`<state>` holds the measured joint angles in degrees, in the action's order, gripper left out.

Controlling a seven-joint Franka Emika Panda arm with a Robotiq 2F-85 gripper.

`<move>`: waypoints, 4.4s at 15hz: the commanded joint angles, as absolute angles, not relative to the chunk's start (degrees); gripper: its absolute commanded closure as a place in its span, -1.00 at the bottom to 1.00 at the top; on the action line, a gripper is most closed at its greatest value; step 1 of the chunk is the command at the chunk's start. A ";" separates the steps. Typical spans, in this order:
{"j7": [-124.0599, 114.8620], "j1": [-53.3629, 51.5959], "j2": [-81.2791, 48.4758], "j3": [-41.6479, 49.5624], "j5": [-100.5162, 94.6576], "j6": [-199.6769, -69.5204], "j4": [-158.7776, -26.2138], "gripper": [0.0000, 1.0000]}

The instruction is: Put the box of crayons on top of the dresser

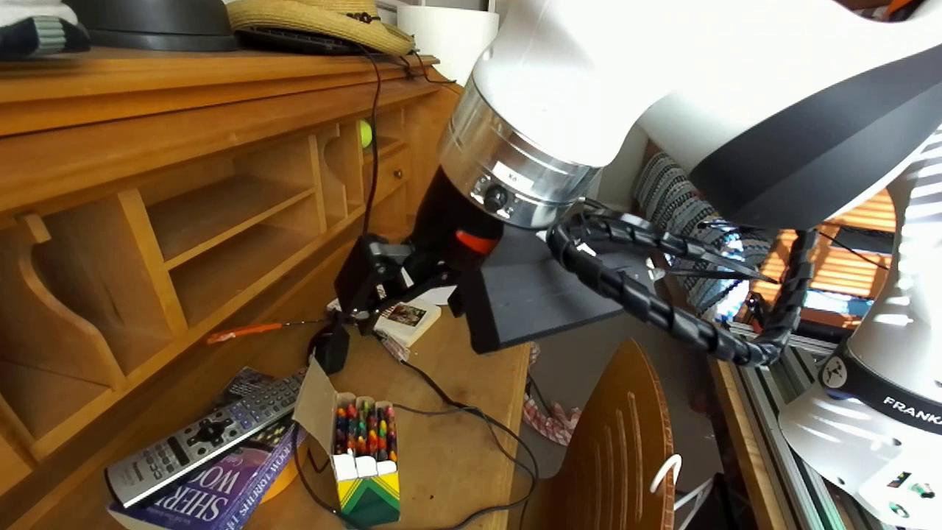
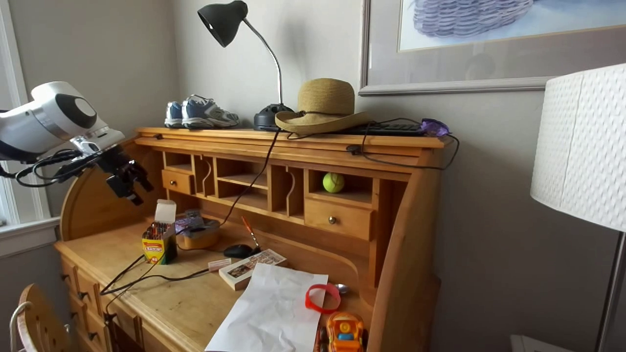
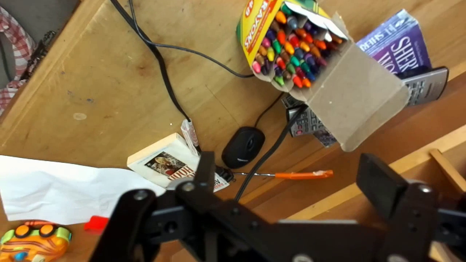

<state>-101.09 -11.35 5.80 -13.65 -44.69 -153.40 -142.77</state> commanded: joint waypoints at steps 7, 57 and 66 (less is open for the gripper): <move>-87.04 -11.07 -9.86 -11.60 -34.33 -147.73 -127.48 -1.00; -69.20 -19.14 -21.19 -5.76 -22.27 -126.29 -116.95 -1.00; -60.89 -19.58 -20.47 -7.39 -19.62 -123.96 -117.70 -1.00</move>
